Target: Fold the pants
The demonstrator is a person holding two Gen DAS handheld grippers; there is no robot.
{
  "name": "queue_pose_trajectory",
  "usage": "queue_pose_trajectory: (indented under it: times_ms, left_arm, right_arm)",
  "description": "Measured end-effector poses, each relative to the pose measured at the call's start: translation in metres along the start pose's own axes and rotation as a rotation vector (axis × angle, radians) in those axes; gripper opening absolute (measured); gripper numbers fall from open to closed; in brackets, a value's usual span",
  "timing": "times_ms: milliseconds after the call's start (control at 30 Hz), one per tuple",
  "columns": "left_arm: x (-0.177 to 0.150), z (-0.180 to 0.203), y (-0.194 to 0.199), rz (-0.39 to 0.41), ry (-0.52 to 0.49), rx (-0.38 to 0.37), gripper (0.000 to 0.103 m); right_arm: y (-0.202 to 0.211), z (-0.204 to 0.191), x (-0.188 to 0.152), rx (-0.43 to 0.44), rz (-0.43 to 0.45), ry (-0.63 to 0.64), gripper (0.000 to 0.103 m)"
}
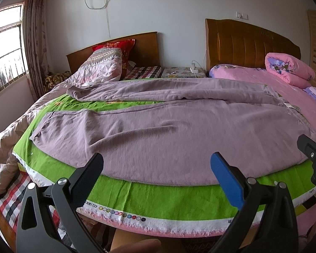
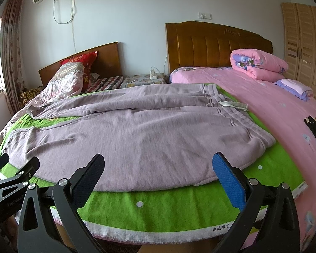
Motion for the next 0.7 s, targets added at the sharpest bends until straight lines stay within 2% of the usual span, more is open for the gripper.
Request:
queue_pose_trajectory:
  times_ms: [167, 267, 367, 500, 567, 633, 667, 700]
  left_arm:
    - [-0.001, 0.0, -0.006, -0.018, -0.007, -0.007, 0.102]
    - [0.012, 0.004, -0.018, -0.03, -0.052, -0.077, 0.102]
    - [0.058, 0.002, -0.045, -0.077, -0.114, -0.156, 0.102]
    - [0.144, -0.035, -0.094, -0.063, -0.104, -0.085, 0.102]
    - [0.18, -0.058, -0.137, -0.129, -0.054, -0.068, 0.102]
    - [0.199, -0.067, -0.19, -0.258, -0.015, -0.171, 0.101]
    - [0.206, -0.069, -0.21, -0.296, -0.009, -0.215, 0.101]
    - [0.213, -0.073, -0.229, -0.312, -0.009, -0.235, 0.101]
  right_arm:
    - [-0.003, 0.0, 0.001, 0.003, -0.009, 0.013, 0.099]
    - [-0.012, 0.001, 0.021, 0.024, 0.024, 0.06, 0.099]
    - [-0.04, 0.025, 0.071, 0.01, 0.023, 0.049, 0.099]
    - [-0.106, 0.068, 0.147, -0.047, 0.004, 0.014, 0.099]
    - [-0.146, 0.079, 0.172, -0.051, -0.02, 0.018, 0.099]
    - [-0.193, 0.086, 0.191, -0.062, -0.061, 0.047, 0.099]
    - [-0.214, 0.086, 0.196, -0.036, -0.085, 0.064, 0.099]
    - [-0.241, 0.083, 0.198, 0.03, -0.126, 0.091, 0.099]
Point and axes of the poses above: each gripper's, at about its wrist camera, not at the fingertips, and y roughly against the way its jaws point, z to its right, x to its top, the point moved 9 cm from there along -y, roughly the way its jaws point, and after that the axes turned 11 degrees about -x, right-handed, at the moved point
